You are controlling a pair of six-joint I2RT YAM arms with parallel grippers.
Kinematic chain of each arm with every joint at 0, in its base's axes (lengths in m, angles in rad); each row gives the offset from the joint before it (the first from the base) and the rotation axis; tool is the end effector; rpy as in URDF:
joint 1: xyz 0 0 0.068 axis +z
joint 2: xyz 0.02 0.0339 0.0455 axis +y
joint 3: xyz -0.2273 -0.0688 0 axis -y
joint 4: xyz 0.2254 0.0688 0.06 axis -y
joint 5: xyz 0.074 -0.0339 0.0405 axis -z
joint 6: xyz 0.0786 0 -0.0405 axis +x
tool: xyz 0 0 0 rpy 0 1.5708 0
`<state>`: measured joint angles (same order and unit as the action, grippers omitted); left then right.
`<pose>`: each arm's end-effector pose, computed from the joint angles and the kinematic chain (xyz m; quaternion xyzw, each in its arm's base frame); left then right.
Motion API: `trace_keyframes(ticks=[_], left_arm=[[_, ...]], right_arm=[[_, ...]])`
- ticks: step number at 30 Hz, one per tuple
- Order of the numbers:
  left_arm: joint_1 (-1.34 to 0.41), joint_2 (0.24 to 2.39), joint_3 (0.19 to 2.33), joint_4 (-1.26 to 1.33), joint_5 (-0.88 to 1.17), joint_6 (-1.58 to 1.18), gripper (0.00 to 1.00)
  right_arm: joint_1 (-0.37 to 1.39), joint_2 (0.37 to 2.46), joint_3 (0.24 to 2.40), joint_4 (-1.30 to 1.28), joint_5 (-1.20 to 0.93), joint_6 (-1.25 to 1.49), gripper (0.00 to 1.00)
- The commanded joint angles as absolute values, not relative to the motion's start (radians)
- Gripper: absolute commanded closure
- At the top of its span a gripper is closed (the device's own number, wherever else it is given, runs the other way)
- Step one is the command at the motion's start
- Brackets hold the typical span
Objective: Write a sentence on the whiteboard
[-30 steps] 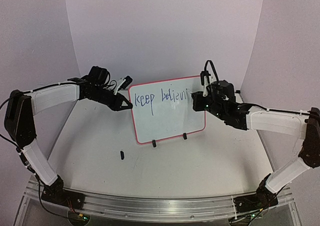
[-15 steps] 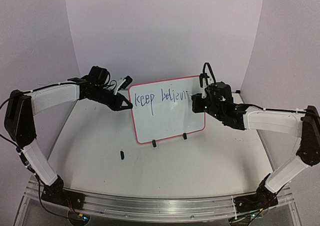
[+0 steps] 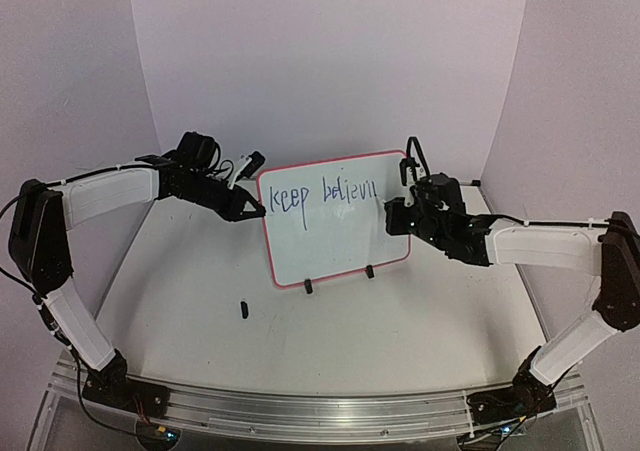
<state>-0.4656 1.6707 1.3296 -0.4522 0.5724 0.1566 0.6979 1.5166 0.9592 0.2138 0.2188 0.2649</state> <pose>0.3146 -0.2057 0.2210 0.3736 0.8124 -0.3141 0.3191 0.2965 0.2264 0.2214 -0.1132 0.8072 0.1859 0.5486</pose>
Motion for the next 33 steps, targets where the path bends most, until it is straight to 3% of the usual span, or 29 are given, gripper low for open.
trace_keyframes(ticks=[1, 33], left_arm=[[-0.489, 1.717, 1.319, -0.56, 0.483, 0.224, 1.0], [-0.489, 1.715, 1.319, -0.563, 0.479, 0.225, 1.0]], right_arm=[[0.692, 1.487, 0.955, 0.215, 0.227, 0.277, 1.0], [0.693, 1.494, 1.053, 0.232, 0.215, 0.224, 1.0]])
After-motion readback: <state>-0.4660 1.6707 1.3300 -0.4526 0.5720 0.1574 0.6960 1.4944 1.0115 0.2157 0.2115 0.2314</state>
